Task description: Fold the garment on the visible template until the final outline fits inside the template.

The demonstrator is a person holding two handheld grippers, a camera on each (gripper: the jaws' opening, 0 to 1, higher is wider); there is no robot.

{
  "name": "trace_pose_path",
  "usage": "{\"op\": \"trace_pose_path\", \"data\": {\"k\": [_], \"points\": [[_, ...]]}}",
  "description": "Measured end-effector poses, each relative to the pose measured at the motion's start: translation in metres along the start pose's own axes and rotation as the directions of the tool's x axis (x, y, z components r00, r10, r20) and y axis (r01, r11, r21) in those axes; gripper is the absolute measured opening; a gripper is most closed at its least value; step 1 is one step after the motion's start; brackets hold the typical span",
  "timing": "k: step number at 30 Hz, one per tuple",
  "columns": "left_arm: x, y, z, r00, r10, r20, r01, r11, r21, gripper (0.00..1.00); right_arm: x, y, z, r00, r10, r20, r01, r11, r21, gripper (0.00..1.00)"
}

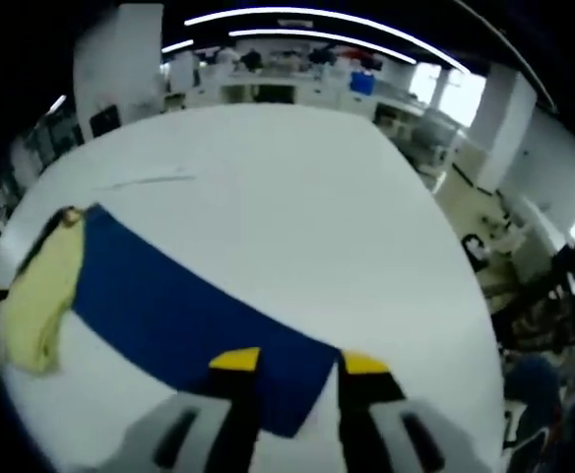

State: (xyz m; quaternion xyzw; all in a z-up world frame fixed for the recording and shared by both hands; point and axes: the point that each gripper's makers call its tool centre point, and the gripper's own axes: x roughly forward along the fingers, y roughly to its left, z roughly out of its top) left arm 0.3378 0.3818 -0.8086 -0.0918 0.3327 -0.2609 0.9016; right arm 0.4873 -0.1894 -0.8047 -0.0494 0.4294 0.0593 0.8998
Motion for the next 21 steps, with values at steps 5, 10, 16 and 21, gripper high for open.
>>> {"op": "trace_pose_path", "data": {"k": [5, 10, 16, 21], "points": [[-0.002, -0.003, 0.0, 1.0, 0.001, 0.002, -0.001, 1.0, 0.003, 0.82, -0.016, 0.023, -0.006, 0.995, 0.098, 0.036, -0.097, 0.995, -0.035, 0.59], [-0.008, -0.004, 0.002, 1.0, 0.003, 0.003, -0.003, 1.0, 0.012, 0.81, -0.026, 0.037, -0.006, 0.983, 0.167, 0.079, -0.161, 0.984, -0.071, 0.81], [-0.014, -0.006, 0.0, 1.0, 0.009, -0.004, -0.009, 0.999, 0.038, 0.77, -0.042, 0.059, -0.012, 0.973, 0.21, 0.098, -0.198, 0.973, -0.122, 0.96], [-0.016, -0.007, -0.007, 1.0, 0.023, -0.019, -0.022, 0.998, 0.066, 0.75, -0.057, 0.078, -0.016, 0.963, 0.242, 0.119, -0.223, 0.963, -0.155, 0.99]]}}
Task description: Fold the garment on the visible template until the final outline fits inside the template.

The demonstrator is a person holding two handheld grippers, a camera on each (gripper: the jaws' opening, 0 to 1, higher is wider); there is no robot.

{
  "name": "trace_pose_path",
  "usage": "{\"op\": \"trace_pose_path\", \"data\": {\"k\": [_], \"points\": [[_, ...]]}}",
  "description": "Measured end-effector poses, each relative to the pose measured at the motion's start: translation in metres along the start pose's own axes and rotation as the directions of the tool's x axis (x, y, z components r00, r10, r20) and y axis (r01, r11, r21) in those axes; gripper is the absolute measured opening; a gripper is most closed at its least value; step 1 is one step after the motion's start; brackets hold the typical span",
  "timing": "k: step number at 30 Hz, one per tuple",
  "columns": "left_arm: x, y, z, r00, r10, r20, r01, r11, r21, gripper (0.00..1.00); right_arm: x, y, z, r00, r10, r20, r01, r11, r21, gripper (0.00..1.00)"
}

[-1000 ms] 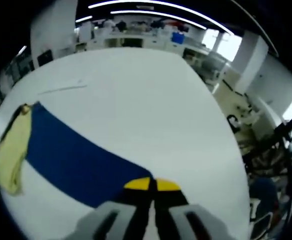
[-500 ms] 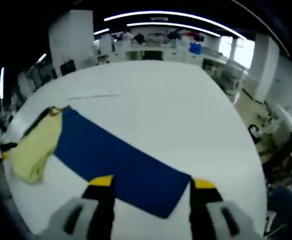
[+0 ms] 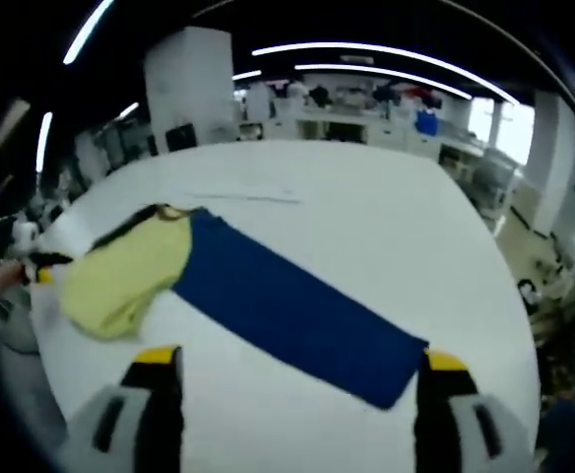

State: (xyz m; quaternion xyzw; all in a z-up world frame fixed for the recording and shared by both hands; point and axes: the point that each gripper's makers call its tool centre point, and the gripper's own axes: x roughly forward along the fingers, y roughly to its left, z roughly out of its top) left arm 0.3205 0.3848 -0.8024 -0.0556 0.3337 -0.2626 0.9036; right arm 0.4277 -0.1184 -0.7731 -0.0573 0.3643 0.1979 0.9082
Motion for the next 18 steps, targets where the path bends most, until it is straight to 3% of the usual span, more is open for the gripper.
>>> {"op": "trace_pose_path", "data": {"k": [4, 9, 13, 18], "points": [[-0.003, 0.001, -0.004, 1.0, 0.006, -0.01, -0.006, 0.999, 0.045, 0.69, -0.007, 0.007, 0.001, 1.0, 0.01, 0.007, -0.01, 1.0, -0.025, 0.99], [-0.005, -0.003, -0.001, 1.0, -0.005, 0.018, 0.004, 0.998, 0.06, 0.58, -0.019, 0.03, 0.001, 0.999, 0.028, 0.034, -0.028, 0.999, -0.016, 0.99], [-0.006, 0.005, -0.003, 1.0, 0.024, -0.011, -0.021, 0.979, 0.203, 0.52, -0.024, 0.038, -0.001, 0.998, 0.04, 0.043, -0.039, 0.999, -0.015, 0.99], [-0.006, 0.008, -0.006, 0.999, 0.033, -0.035, -0.022, 0.96, 0.28, 0.47, -0.03, 0.046, -0.003, 0.998, 0.042, 0.052, -0.042, 0.999, 0.003, 0.97]]}}
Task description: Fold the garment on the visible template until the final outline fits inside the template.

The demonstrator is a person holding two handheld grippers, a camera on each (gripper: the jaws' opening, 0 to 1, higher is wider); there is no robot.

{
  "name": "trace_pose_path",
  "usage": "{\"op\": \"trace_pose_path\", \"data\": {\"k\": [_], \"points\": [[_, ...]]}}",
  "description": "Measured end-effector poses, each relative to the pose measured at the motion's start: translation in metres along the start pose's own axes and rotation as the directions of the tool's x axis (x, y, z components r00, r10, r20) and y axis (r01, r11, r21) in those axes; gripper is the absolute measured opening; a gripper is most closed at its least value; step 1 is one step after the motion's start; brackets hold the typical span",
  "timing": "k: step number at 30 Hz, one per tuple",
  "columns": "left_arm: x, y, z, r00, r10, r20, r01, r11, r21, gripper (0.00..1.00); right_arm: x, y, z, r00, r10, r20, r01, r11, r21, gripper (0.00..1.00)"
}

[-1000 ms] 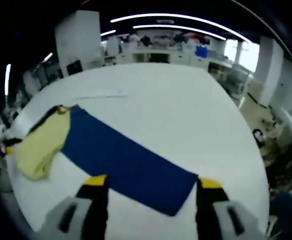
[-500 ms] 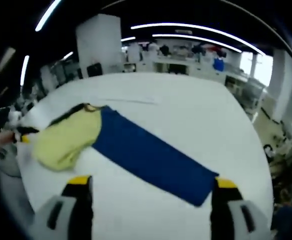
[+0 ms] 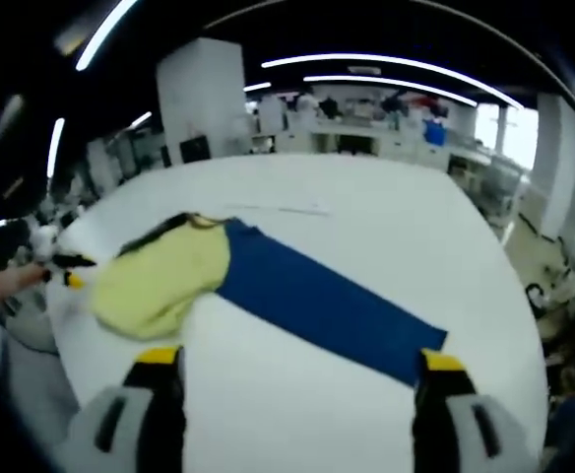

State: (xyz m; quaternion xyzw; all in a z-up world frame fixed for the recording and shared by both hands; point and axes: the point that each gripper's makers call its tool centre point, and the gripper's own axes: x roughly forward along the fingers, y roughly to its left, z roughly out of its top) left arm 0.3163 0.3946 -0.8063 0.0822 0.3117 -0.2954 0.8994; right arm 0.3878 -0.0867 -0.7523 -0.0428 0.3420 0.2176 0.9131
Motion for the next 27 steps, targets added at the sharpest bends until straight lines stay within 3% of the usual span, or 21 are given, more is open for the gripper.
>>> {"op": "trace_pose_path", "data": {"k": [7, 16, 21, 23, 24, 27], "points": [[0.001, 0.011, -0.013, 0.996, -0.005, -0.085, 0.021, 0.982, 0.188, 0.41, -0.01, 0.0, -0.008, 1.0, -0.021, -0.009, 0.021, 1.0, 0.0, 0.96], [0.006, 0.014, -0.021, 0.987, -0.008, -0.162, 0.078, 0.9, 0.429, 0.27, -0.016, 0.021, -0.021, 1.0, -0.004, 0.008, 0.003, 0.999, 0.046, 0.94], [0.01, 0.012, -0.022, 0.975, 0.009, -0.223, 0.126, 0.802, 0.583, 0.24, -0.018, 0.025, -0.026, 1.0, 0.004, 0.017, -0.005, 0.998, 0.069, 0.94], [0.012, 0.011, -0.022, 0.971, 0.02, -0.239, 0.142, 0.756, 0.639, 0.23, -0.021, 0.025, -0.026, 1.0, 0.003, 0.022, -0.004, 0.997, 0.08, 0.93], [0.014, 0.011, -0.022, 0.969, 0.024, -0.248, 0.156, 0.717, 0.679, 0.21, -0.021, 0.025, -0.026, 1.0, 0.001, 0.026, -0.003, 0.996, 0.084, 0.93], [0.018, 0.008, -0.022, 0.965, 0.024, -0.262, 0.18, 0.667, 0.723, 0.2, -0.024, 0.023, -0.025, 0.999, -0.007, 0.037, 0.003, 0.995, 0.104, 0.93]]}}
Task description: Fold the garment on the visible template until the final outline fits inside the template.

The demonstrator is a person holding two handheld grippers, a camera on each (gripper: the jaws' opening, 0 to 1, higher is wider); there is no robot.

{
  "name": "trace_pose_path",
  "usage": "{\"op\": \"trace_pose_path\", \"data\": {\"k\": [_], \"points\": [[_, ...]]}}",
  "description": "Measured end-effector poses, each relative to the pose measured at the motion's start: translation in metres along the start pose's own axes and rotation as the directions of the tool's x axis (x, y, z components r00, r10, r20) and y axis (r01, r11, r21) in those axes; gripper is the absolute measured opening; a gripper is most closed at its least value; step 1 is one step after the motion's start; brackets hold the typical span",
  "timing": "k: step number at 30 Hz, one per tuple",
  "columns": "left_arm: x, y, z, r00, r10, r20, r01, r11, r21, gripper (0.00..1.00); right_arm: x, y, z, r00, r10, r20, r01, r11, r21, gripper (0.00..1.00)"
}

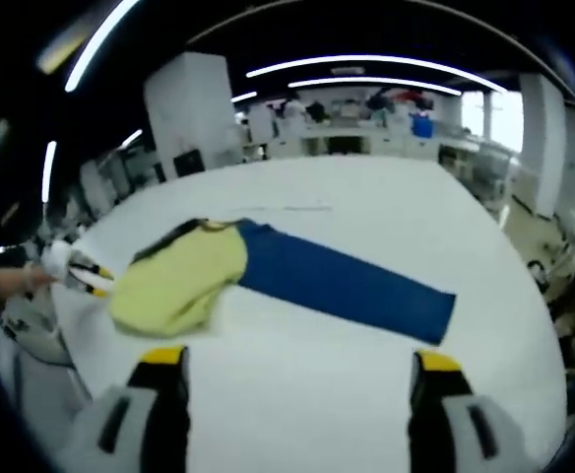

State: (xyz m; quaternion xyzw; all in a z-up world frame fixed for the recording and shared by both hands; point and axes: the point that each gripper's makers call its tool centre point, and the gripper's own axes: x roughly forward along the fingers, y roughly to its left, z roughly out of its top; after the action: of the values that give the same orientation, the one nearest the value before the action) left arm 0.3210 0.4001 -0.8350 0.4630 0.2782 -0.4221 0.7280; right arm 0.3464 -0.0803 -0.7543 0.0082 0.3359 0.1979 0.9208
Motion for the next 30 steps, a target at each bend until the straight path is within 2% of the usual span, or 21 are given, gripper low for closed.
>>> {"op": "trace_pose_path", "data": {"k": [1, 2, 5, 10, 19, 21, 23, 28, 30], "points": [[0.001, -0.001, 0.0, 1.0, -0.004, -0.003, 0.004, 1.0, 0.004, 0.2, -0.001, 0.001, 0.001, 1.0, -0.002, 0.006, 0.002, 1.0, 0.007, 0.93], [0.003, -0.002, -0.001, 1.0, -0.008, -0.015, 0.009, 0.999, 0.041, 0.2, -0.002, -0.001, 0.002, 1.0, -0.003, 0.014, 0.003, 1.0, 0.019, 0.93], [0.005, -0.003, 0.001, 1.0, -0.024, -0.002, 0.024, 0.999, 0.047, 0.18, -0.004, -0.003, 0.003, 1.0, -0.009, 0.022, 0.009, 1.0, 0.03, 0.92], [0.009, -0.003, 0.002, 0.997, -0.071, 0.002, 0.071, 0.997, 0.014, 0.12, -0.006, 0.004, 0.005, 0.999, -0.007, 0.035, 0.006, 0.999, 0.037, 0.91], [0.009, -0.009, 0.002, 0.988, -0.152, -0.002, 0.152, 0.988, 0.008, 0.04, -0.003, 0.044, 0.009, 0.995, 0.073, 0.06, -0.074, 0.997, 0.014, 0.88], [0.009, -0.011, 0.002, 0.986, -0.165, 0.001, 0.165, 0.986, 0.012, 0.0, -0.003, 0.054, 0.009, 0.994, 0.093, 0.064, -0.094, 0.996, 0.012, 0.88], [0.01, -0.011, 0.002, 0.987, -0.163, 0.006, 0.163, 0.986, 0.017, 0.0, -0.002, 0.06, 0.009, 0.992, 0.103, 0.067, -0.104, 0.995, 0.01, 0.88], [0.01, -0.011, 0.001, 0.986, -0.166, 0.015, 0.167, 0.985, -0.033, 0.0, -0.004, 0.069, 0.005, 0.992, 0.112, 0.066, -0.113, 0.994, 0.012, 0.87], [0.009, -0.012, 0.002, 0.987, -0.161, 0.022, 0.163, 0.983, -0.088, 0.0, -0.004, 0.068, 0.002, 0.992, 0.11, 0.065, -0.111, 0.994, 0.017, 0.87]]}}
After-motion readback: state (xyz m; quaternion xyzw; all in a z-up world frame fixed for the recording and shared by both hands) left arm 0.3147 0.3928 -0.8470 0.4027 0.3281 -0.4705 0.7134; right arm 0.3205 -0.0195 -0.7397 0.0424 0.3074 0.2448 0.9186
